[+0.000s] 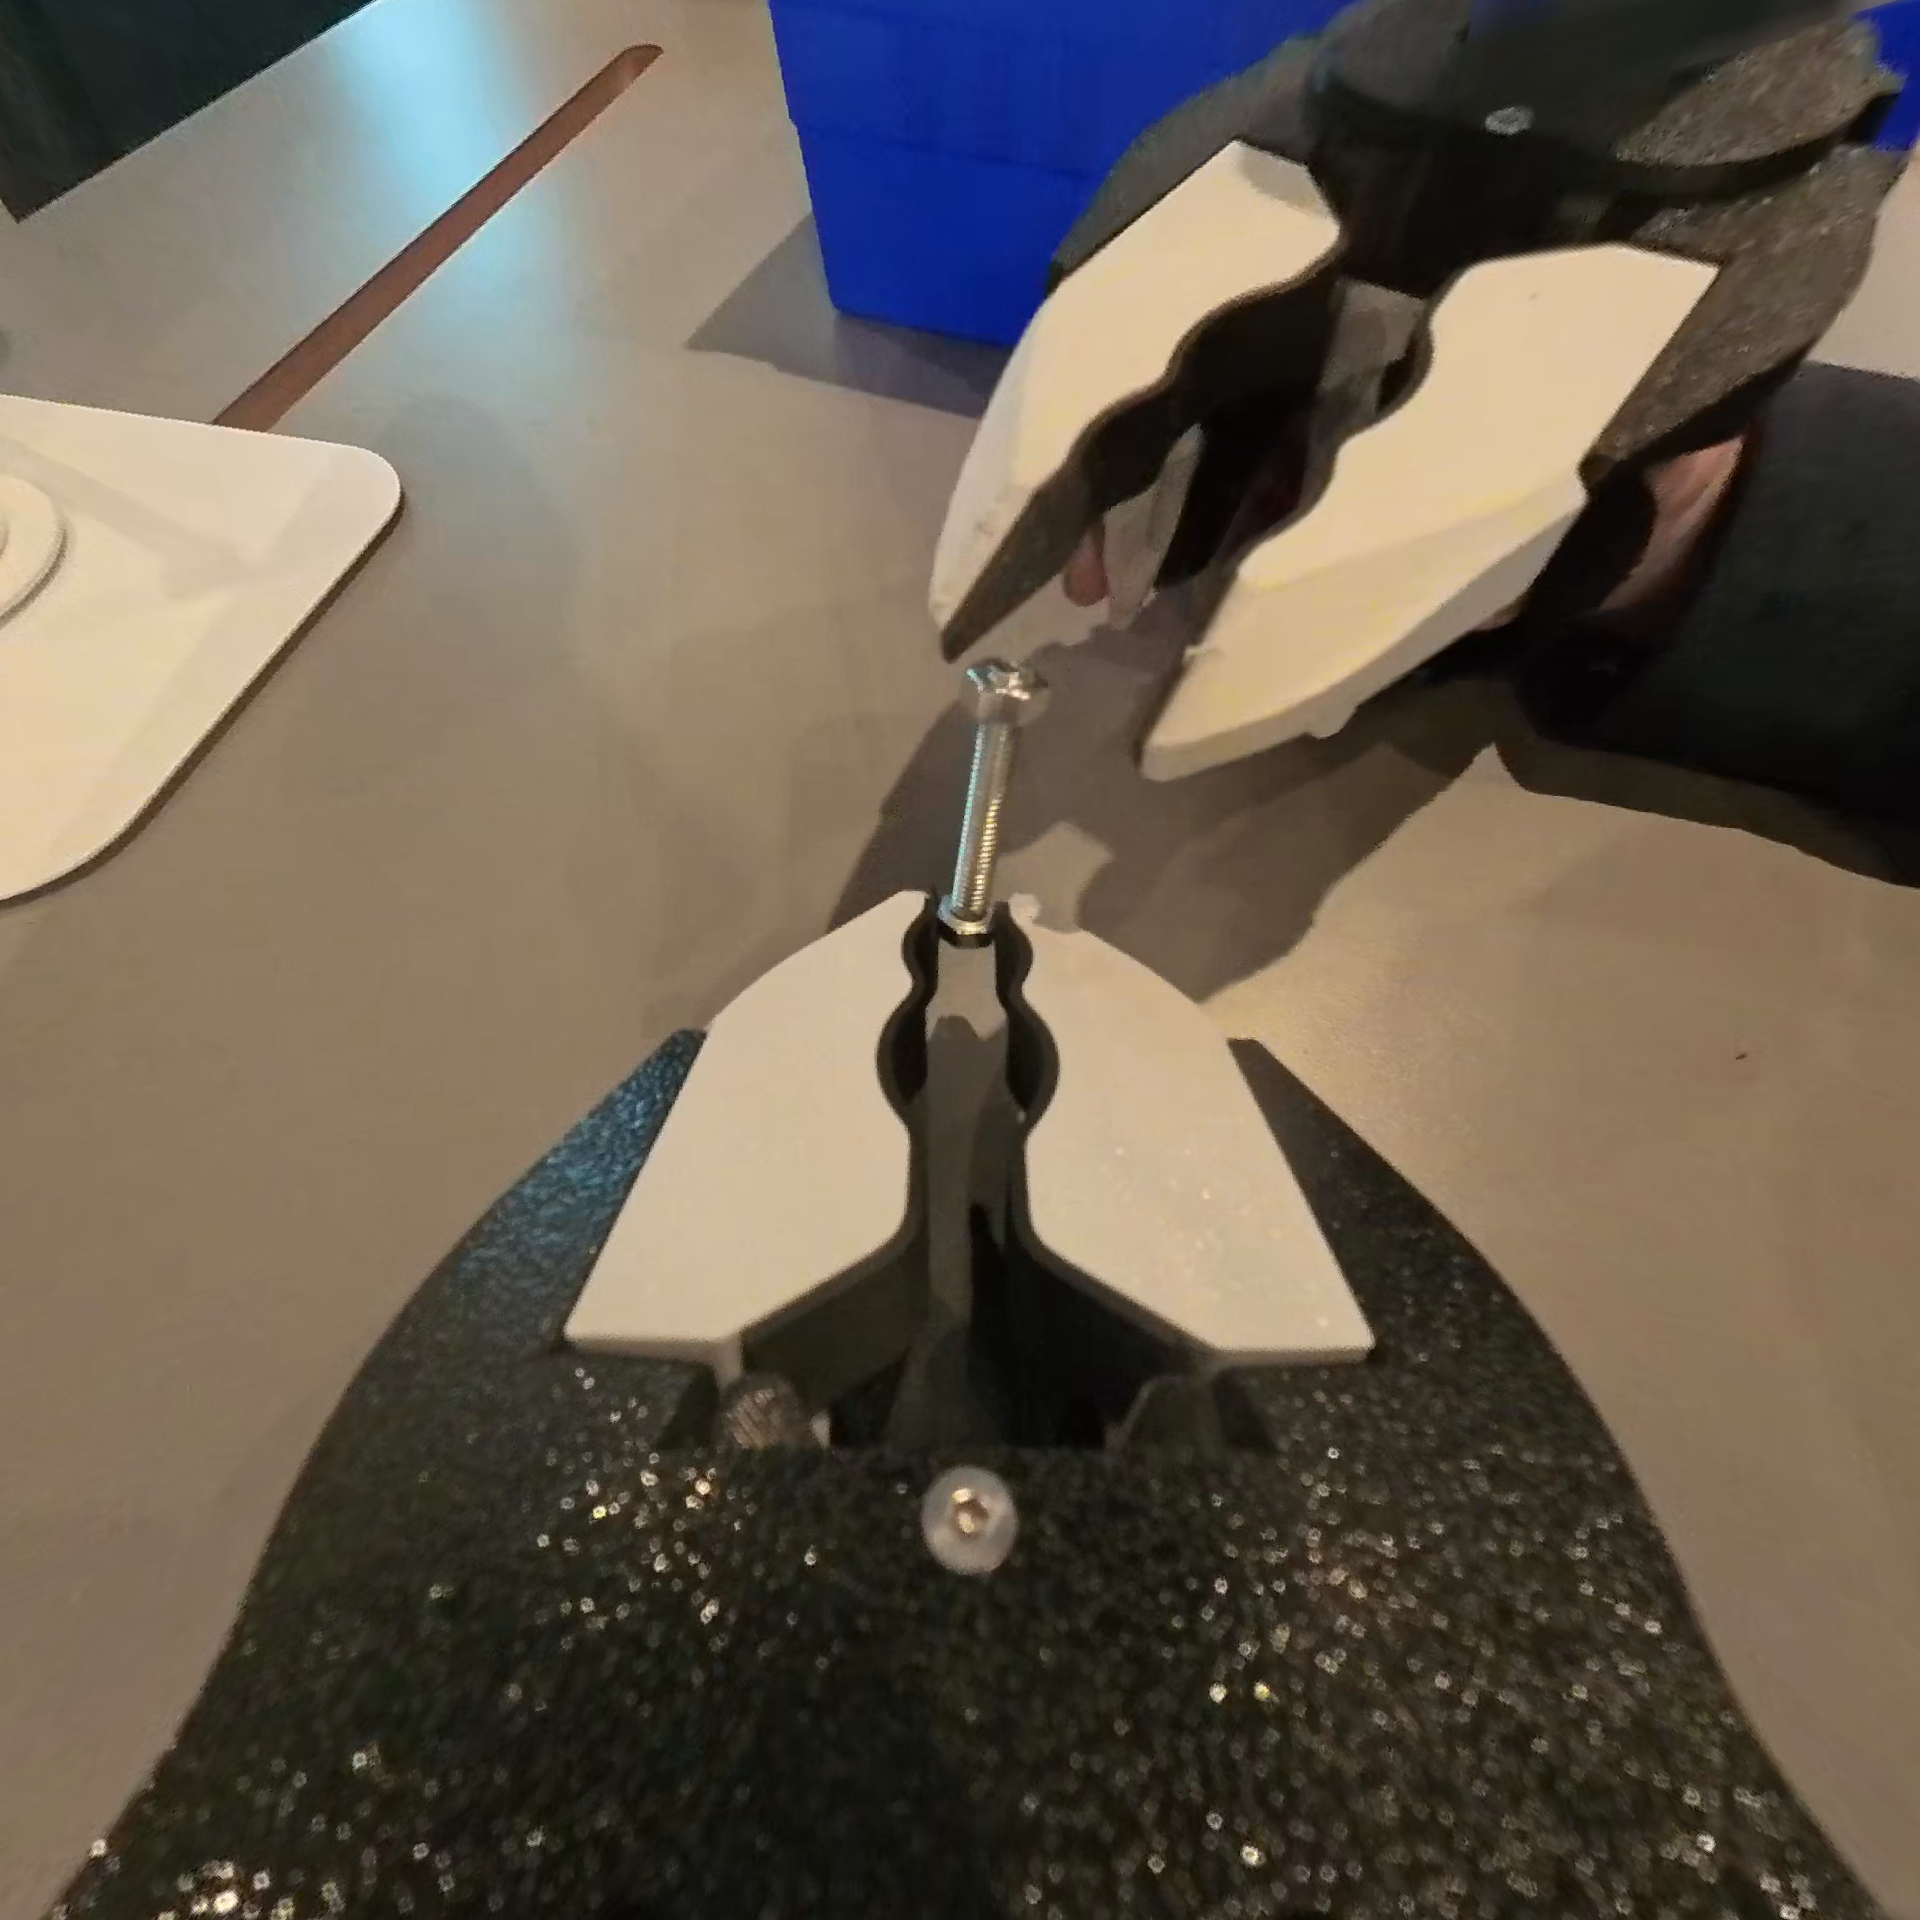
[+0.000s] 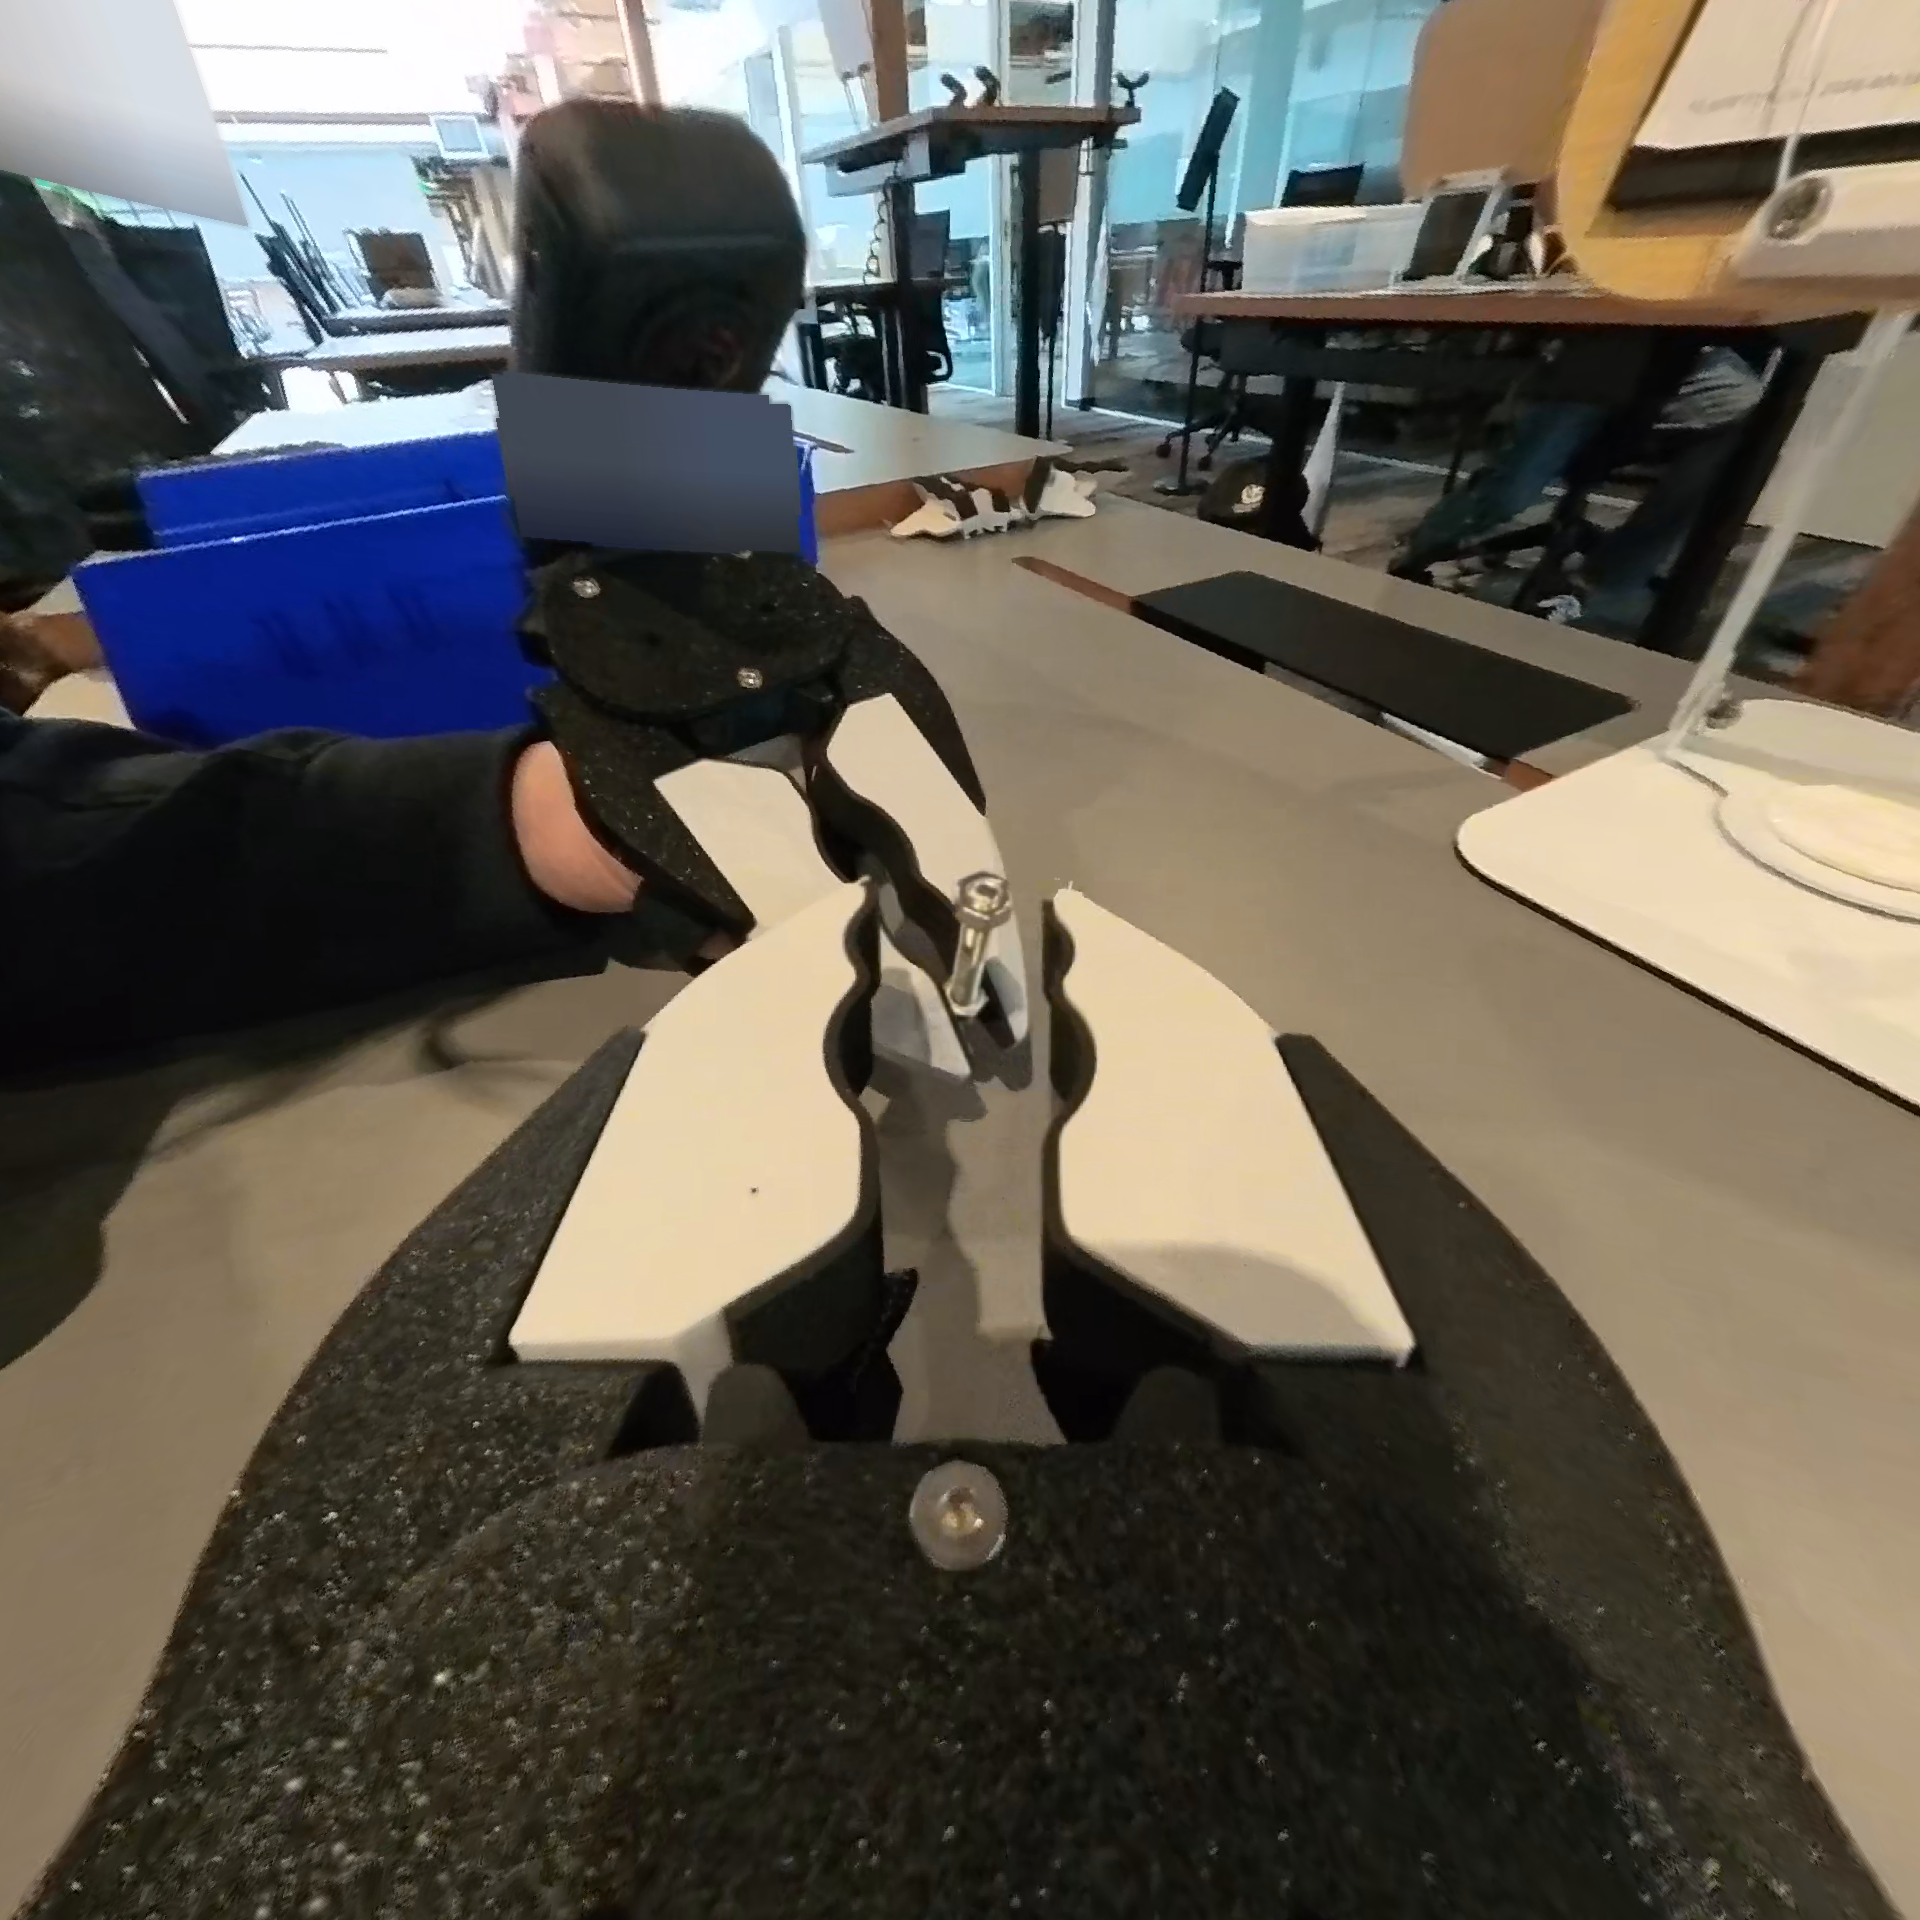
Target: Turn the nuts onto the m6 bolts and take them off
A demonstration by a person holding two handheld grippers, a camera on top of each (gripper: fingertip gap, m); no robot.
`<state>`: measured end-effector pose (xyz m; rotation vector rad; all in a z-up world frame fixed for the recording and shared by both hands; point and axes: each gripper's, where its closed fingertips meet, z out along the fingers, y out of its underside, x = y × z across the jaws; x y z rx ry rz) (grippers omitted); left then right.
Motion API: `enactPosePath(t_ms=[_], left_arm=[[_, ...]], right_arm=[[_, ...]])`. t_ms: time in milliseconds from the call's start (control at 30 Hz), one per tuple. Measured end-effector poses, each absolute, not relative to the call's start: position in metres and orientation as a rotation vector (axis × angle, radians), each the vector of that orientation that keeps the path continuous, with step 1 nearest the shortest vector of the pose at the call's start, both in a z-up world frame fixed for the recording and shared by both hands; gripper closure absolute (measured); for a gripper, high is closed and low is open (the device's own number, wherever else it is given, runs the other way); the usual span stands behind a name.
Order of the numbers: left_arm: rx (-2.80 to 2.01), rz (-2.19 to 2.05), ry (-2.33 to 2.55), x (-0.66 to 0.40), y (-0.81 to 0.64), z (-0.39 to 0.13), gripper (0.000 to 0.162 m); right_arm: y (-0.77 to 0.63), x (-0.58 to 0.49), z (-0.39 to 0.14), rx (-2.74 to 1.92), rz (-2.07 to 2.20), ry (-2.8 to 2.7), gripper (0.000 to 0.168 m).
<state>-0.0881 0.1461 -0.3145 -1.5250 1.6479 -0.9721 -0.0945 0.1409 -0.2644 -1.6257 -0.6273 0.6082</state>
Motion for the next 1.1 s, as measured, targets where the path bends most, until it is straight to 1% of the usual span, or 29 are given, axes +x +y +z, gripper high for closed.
enactPosePath(t_ms=[133, 167, 200, 333, 367, 400, 467, 533, 567, 633, 667, 833, 933, 967, 1033, 1067, 1100], left_arm=[[-1.523, -0.973, 1.644, -0.088, 0.146, -0.314, 0.152], [-1.525, -0.971, 1.642, -0.088, 0.147, -0.314, 0.152], [-1.526, -0.974, 1.644, -0.088, 0.146, -0.314, 0.152], [-1.522, -0.983, 1.652, -0.088, 0.145, -0.314, 0.152], [-1.518, -0.987, 1.656, -0.088, 0.144, -0.314, 0.152], [-1.517, -0.985, 1.657, -0.088, 0.144, -0.314, 0.152], [-1.517, -0.982, 1.661, -0.088, 0.144, -0.315, 0.152], [-1.517, -0.981, 1.659, -0.088, 0.144, -0.314, 0.152], [-1.517, -0.983, 1.657, -0.088, 0.144, -0.314, 0.152], [-1.520, -0.985, 1.653, -0.088, 0.145, -0.314, 0.152], [-1.520, -0.986, 1.654, -0.088, 0.145, -0.314, 0.152], [-1.519, -0.983, 1.659, -0.088, 0.144, -0.315, 0.152], [-1.519, -0.984, 1.658, -0.088, 0.145, -0.314, 0.152], [-1.519, -0.984, 1.658, -0.088, 0.145, -0.314, 0.152], [-1.519, -0.984, 1.657, -0.088, 0.145, -0.314, 0.152], [-1.520, -0.985, 1.658, -0.088, 0.145, -0.314, 0.152], [-1.520, -0.985, 1.658, -0.088, 0.145, -0.315, 0.152]], right_arm=[[0.134, -0.099, -0.263, -1.607, 0.660, -0.672, 0.149], [0.131, -0.100, -0.263, -1.601, 0.694, -0.683, 0.159], [0.130, -0.100, -0.262, -1.596, 0.709, -0.677, 0.159], [0.137, -0.095, -0.262, -1.605, 0.640, -0.639, 0.150], [0.139, -0.095, -0.263, -1.611, 0.619, -0.632, 0.144], [0.140, -0.095, -0.264, -1.619, 0.610, -0.633, 0.142], [0.139, -0.096, -0.265, -1.623, 0.613, -0.641, 0.142], [0.138, -0.097, -0.264, -1.613, 0.625, -0.649, 0.146], [0.136, -0.098, -0.263, -1.609, 0.640, -0.657, 0.149], [0.130, -0.101, -0.263, -1.603, 0.692, -0.688, 0.161], [0.130, -0.101, -0.263, -1.600, 0.702, -0.686, 0.161], [0.138, -0.093, -0.261, -1.601, 0.624, -0.629, 0.145], [0.139, -0.095, -0.264, -1.617, 0.607, -0.643, 0.142], [0.138, -0.096, -0.264, -1.613, 0.614, -0.652, 0.144], [0.132, -0.099, -0.264, -1.604, 0.660, -0.685, 0.159], [0.130, -0.098, -0.264, -1.605, 0.682, -0.692, 0.163], [0.130, -0.096, -0.263, -1.603, 0.686, -0.679, 0.162]])
